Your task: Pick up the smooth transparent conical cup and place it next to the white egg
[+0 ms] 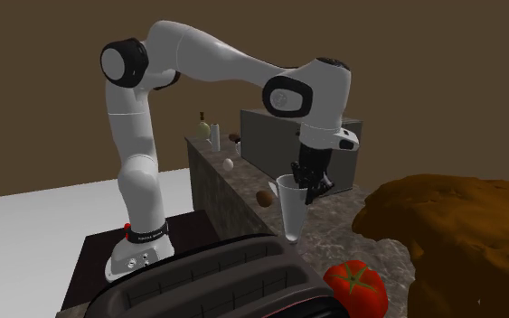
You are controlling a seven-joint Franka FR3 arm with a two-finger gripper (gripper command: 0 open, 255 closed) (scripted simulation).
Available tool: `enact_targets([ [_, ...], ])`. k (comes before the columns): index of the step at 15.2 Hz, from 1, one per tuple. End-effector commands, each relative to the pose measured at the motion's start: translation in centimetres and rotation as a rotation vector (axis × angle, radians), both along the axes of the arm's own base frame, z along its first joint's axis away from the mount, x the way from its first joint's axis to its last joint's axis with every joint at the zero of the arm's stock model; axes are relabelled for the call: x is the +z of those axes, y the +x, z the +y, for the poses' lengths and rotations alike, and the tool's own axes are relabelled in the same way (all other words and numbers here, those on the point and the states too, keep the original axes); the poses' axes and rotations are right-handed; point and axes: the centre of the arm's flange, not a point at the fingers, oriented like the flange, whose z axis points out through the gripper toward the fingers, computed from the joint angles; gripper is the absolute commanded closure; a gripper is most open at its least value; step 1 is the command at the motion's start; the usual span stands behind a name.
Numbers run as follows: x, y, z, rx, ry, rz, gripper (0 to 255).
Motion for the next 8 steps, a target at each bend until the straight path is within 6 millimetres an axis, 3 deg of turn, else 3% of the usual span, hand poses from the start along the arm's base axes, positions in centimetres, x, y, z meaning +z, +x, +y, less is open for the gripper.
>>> enact_targets([
  [1,1.1,-0.1,0.0,0.0,0.0,0.0,255],
  [8,4.8,-0.1,0.0,0.0,0.0,0.0,255],
])
